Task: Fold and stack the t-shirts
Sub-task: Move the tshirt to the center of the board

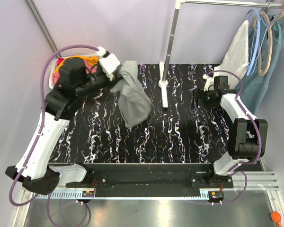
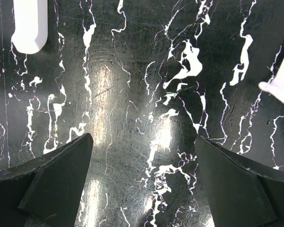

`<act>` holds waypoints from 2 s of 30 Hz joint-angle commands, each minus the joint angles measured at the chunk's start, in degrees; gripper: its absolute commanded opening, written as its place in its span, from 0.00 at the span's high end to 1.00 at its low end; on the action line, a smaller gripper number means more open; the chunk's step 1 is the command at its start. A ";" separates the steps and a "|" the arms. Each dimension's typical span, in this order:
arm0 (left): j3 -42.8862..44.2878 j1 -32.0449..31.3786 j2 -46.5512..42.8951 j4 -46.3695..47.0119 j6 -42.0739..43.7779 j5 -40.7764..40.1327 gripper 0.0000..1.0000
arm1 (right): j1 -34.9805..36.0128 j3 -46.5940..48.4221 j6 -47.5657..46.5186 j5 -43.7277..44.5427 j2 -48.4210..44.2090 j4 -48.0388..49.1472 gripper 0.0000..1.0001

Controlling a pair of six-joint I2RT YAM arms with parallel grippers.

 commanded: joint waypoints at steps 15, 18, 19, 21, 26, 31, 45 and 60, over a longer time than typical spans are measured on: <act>-18.74 -9.69 3.28 26.91 12.22 -43.01 1.00 | 0.63 3.24 -0.72 -5.33 1.20 -2.52 0.00; -22.18 -8.02 1.97 28.79 14.16 -46.37 1.00 | 1.77 3.59 -0.98 -5.16 1.47 -3.14 0.00; -22.89 -7.49 0.83 28.62 14.77 -46.63 1.00 | 2.56 3.68 -1.07 -5.16 1.64 -3.32 0.00; -25.69 -7.05 -1.28 27.14 16.09 -47.60 1.00 | 3.00 4.12 -1.59 -5.16 1.91 -4.11 0.00; -32.03 -7.05 -5.51 21.07 20.14 -50.14 0.45 | 13.10 6.14 -3.96 -4.64 4.89 -7.79 0.00; -41.61 -7.05 -7.97 20.53 23.04 -54.80 0.01 | 21.45 7.72 -5.81 -1.91 7.70 -8.15 0.00; -49.00 -6.96 -7.36 22.46 21.02 -51.91 0.01 | 28.84 17.74 -10.38 -2.78 18.85 -8.07 0.03; -51.02 -3.01 -5.77 26.24 21.37 -48.40 0.01 | 30.78 27.15 -11.70 -4.19 30.55 -9.29 0.25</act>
